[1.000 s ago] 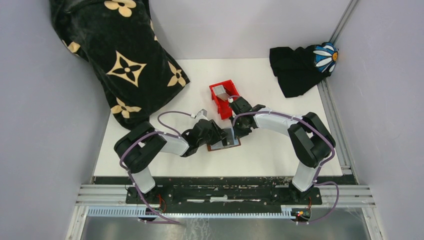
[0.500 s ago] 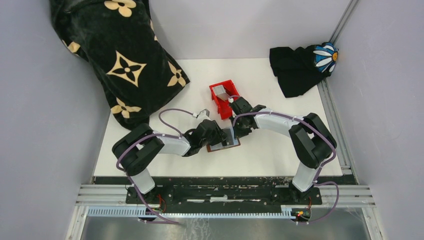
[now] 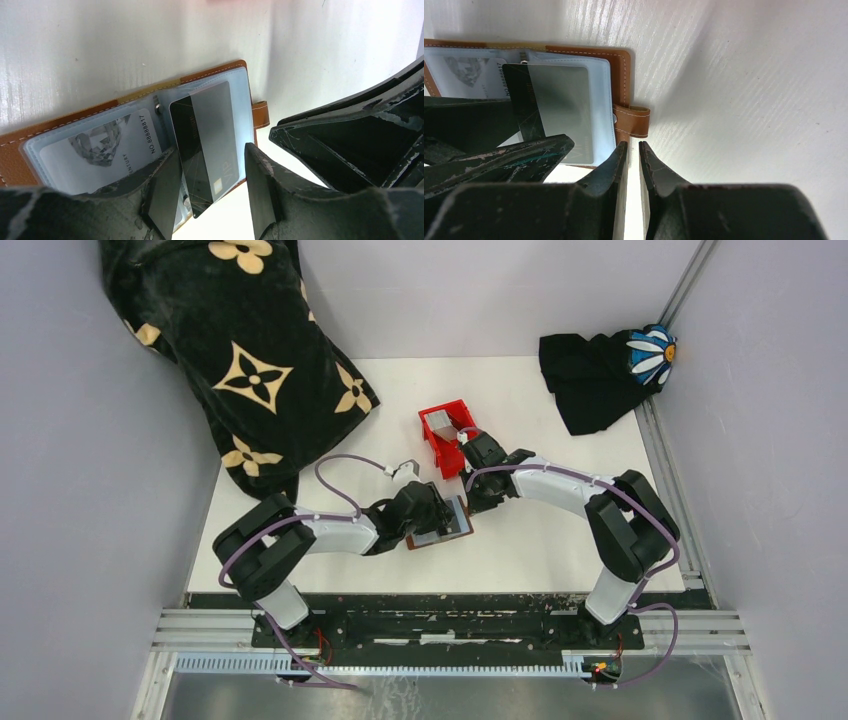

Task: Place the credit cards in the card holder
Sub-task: Insert the credit card into the card holder.

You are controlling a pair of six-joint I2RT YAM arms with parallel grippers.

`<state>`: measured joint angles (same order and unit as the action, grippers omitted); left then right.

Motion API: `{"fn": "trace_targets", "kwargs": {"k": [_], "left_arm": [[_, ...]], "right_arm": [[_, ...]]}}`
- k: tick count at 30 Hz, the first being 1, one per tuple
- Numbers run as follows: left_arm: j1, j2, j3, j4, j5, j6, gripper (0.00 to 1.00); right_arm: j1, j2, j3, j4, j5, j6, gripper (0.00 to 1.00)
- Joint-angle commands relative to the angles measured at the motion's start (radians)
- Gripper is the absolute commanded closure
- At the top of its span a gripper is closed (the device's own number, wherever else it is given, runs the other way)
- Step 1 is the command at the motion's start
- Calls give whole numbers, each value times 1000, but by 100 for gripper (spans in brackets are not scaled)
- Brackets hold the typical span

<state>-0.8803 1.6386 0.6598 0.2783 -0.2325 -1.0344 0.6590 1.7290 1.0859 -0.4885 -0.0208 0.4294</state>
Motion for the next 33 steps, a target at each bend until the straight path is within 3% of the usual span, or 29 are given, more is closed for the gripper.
{"fn": "trace_targets", "kwargs": {"k": [1,33], "left_arm": [[-4,30,-18,-223,-49,88,42],[-74,254,130,-327,-80,112,49]], "right_arm": [[5,-15,14,9,8,3,81],[21,51,-23,60,-48,37,81]]}}
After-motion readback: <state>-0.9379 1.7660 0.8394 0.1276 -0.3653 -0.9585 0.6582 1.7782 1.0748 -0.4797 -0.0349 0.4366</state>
